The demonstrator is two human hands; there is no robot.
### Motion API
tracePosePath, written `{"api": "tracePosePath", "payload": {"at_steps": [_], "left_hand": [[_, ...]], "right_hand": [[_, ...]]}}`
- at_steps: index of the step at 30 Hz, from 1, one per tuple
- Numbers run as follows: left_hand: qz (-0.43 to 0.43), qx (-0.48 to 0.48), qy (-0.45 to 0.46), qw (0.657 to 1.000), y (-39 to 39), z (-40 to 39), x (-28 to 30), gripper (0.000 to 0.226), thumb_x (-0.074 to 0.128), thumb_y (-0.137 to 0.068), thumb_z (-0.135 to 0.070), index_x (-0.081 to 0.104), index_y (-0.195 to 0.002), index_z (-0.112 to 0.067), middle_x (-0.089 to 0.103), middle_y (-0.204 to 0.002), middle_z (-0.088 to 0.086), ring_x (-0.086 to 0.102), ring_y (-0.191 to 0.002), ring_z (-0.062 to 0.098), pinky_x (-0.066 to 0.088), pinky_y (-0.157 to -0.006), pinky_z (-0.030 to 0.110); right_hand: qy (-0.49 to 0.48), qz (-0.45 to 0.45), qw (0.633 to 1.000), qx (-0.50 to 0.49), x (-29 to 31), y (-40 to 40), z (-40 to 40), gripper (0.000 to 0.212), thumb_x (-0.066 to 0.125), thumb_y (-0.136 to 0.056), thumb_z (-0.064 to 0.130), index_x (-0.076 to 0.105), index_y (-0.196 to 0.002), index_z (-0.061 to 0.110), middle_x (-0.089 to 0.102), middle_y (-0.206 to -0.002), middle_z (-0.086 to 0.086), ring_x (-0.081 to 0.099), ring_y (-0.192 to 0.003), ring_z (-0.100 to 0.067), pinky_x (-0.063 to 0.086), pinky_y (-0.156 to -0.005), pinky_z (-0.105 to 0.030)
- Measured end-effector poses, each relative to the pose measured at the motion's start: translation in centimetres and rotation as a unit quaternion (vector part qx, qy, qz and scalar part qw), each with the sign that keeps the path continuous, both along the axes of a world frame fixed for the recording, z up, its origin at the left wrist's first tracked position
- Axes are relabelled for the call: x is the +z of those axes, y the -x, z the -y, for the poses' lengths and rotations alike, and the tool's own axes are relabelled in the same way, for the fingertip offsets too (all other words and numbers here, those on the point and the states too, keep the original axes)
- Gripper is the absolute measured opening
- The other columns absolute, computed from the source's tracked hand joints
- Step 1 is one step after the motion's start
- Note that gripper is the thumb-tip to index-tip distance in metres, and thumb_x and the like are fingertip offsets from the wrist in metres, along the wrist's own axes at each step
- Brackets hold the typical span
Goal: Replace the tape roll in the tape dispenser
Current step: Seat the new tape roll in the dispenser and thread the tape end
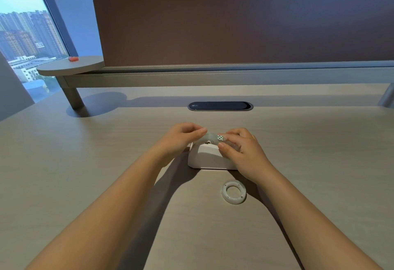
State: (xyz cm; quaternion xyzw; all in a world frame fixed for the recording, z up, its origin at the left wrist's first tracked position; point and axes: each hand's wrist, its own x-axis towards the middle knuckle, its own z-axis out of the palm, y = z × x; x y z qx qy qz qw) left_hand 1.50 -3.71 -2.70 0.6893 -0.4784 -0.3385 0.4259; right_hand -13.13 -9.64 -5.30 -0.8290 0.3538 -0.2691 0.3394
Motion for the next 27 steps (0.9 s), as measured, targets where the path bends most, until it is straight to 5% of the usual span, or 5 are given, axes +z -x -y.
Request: {"api": "tracePosePath", "payload": {"at_steps": [12,15,20,24,27], "left_hand": [[-0.155,0.029,0.003,0.987,0.5,0.2,-0.6,0.012,0.051,-0.085,-0.013,0.054,-0.074,-0.016,0.054,-0.079,0.001,0.049,-0.072,0.011,0.038,-0.062,0.021],[-0.165,0.031,0.000,0.986,0.6,0.1,-0.5,0.009,0.052,-0.085,-0.013,0.054,-0.077,-0.014,0.054,-0.079,0.002,0.049,-0.072,0.012,0.045,-0.059,0.018],[-0.154,0.033,0.020,0.987,0.8,-0.3,-0.4,0.026,0.052,-0.086,-0.014,0.053,-0.109,-0.005,0.054,-0.092,0.002,0.050,-0.083,0.012,0.044,-0.065,0.018],[-0.229,0.076,0.049,0.969,1.6,-0.9,-0.5,0.027,0.048,-0.088,-0.016,0.051,-0.114,-0.006,0.053,-0.090,0.002,0.051,-0.076,0.011,0.047,-0.043,0.009],[-0.180,0.101,0.062,0.977,1.3,-0.8,-0.4,0.024,0.047,-0.089,-0.022,0.056,-0.106,-0.008,0.057,-0.092,0.004,0.056,-0.091,0.021,0.052,-0.070,0.023]], "right_hand": [[-0.071,0.059,0.995,-0.037,0.4,-0.5,-0.3,0.029,0.048,-0.087,0.031,0.066,-0.101,0.013,0.047,-0.110,0.000,0.040,-0.119,-0.025,0.035,-0.103,-0.043],[-0.094,0.064,0.991,-0.073,1.4,-1.0,-0.5,0.029,0.052,-0.084,0.033,0.069,-0.073,0.013,0.060,-0.101,-0.015,0.052,-0.104,-0.031,0.042,-0.092,-0.044],[-0.097,0.035,0.990,-0.097,2.7,-1.3,-0.8,0.019,0.062,-0.078,0.032,0.071,-0.086,0.017,0.070,-0.102,-0.008,0.058,-0.099,-0.028,0.045,-0.093,-0.050],[-0.057,0.009,0.993,-0.103,4.0,-1.2,-0.8,0.015,0.060,-0.080,0.019,0.071,-0.083,0.009,0.071,-0.096,-0.012,0.060,-0.093,-0.028,0.045,-0.091,-0.047],[-0.005,-0.052,0.994,-0.093,4.7,-1.0,-0.2,0.017,0.051,-0.084,0.011,0.063,-0.073,0.007,0.068,-0.096,-0.016,0.056,-0.083,-0.027,0.045,-0.076,-0.035]]}}
